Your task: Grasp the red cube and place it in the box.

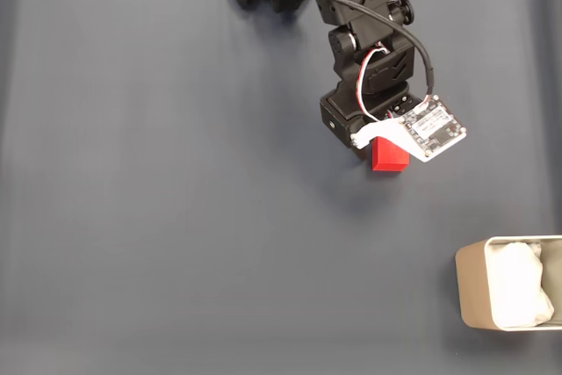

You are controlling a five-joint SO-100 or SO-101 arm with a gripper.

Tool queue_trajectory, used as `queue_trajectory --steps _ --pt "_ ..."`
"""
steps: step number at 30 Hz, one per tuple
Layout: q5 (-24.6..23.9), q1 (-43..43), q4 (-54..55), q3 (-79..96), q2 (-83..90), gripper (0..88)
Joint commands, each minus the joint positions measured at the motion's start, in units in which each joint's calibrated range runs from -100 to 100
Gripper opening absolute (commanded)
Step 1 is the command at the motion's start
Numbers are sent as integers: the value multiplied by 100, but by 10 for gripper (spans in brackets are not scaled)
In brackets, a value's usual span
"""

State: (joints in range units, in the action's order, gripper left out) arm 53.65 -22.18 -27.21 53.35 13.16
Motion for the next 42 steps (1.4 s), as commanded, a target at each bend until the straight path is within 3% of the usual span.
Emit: queue_trajectory --steps 1,42 --pt "-15 31 49 -52 313 380" --pt "-142 -388 90 -718 45 379"
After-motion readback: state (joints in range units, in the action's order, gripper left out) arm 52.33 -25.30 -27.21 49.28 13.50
